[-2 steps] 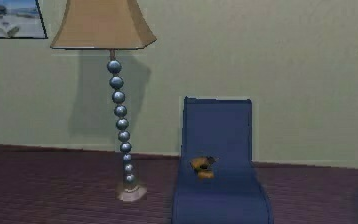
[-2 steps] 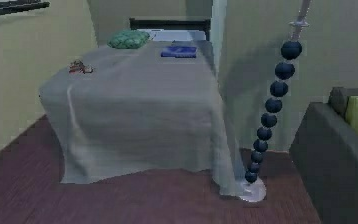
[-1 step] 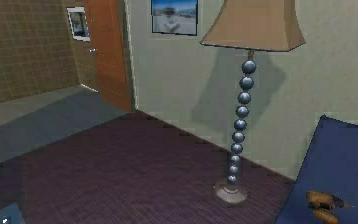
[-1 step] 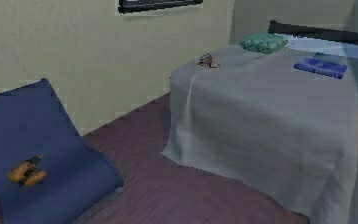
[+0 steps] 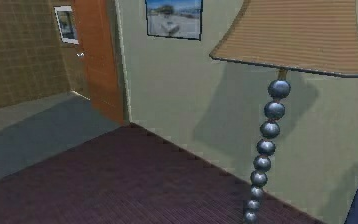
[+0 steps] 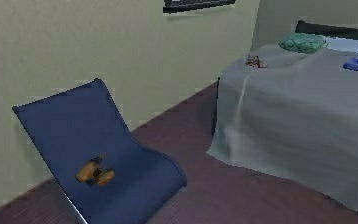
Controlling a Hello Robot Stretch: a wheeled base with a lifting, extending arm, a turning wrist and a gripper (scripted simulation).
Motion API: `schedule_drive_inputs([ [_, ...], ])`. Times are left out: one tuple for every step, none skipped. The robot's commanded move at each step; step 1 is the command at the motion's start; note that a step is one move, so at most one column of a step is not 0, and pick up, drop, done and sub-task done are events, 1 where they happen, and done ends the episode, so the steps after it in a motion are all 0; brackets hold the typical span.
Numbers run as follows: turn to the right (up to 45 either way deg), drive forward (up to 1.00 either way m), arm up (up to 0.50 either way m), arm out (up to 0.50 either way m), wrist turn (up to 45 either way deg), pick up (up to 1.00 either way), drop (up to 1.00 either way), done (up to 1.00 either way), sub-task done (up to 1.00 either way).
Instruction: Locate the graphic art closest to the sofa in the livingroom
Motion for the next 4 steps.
schedule_drive_inputs([
  [-30.0,0.0,0.0,0.0,0.0,0.0,0.0,0.0,0.0],
  [-3.0,0.0,0.0,0.0,0.0,0.0,0.0,0.0,0.0],
  [0.0,1.0,0.0,0.0,0.0,0.0,0.0,0.0,0.0],
  [0.0,1.0,0.0,0.0,0.0,0.0,0.0,0.0,0.0],
])
